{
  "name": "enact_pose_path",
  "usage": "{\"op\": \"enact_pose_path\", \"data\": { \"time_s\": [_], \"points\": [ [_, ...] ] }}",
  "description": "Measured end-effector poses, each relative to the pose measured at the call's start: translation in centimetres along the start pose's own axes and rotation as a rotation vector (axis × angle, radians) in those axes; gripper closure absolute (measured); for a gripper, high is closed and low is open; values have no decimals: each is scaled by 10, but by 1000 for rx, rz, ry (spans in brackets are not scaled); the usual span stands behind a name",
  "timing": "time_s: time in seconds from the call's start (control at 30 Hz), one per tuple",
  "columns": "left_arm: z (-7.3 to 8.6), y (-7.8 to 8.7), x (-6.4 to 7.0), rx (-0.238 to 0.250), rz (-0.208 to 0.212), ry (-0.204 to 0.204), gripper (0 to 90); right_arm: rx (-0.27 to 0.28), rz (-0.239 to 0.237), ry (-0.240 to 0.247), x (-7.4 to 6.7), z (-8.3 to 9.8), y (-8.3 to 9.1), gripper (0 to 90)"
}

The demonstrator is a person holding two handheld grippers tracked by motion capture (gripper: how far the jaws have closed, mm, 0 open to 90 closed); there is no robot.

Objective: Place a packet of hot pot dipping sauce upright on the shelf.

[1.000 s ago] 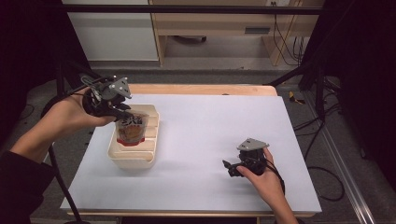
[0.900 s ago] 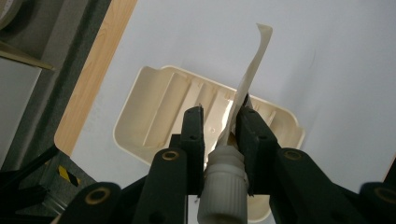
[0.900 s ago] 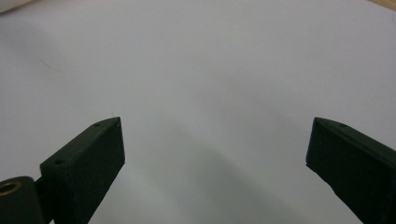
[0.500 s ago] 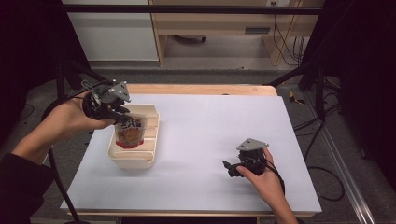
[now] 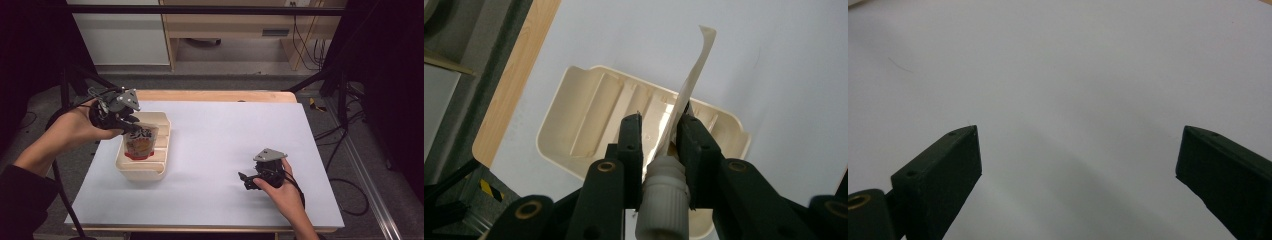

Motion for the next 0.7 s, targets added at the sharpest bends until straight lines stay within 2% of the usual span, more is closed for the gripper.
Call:
{"op": "enact_pose_path", "data": {
  "time_s": [0.43,0.7],
  "points": [
    [8,-17,2,-9,18,-1,731,-8,-3,8,0,1,-1,49],
    [13,-35,4,-7,34,-11,731,-13,-5,7,-1,2,-2,50]
  ]
}}
Point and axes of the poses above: each handheld gripper's, and its own axes: y roughly backward along the jaws, z roughly out of its underside, x roughly to its right, the point moved 8 cm from there along -y, roughly forward along the jaws, and after that the axes turned 5 degrees about x, right-handed, at the moved point
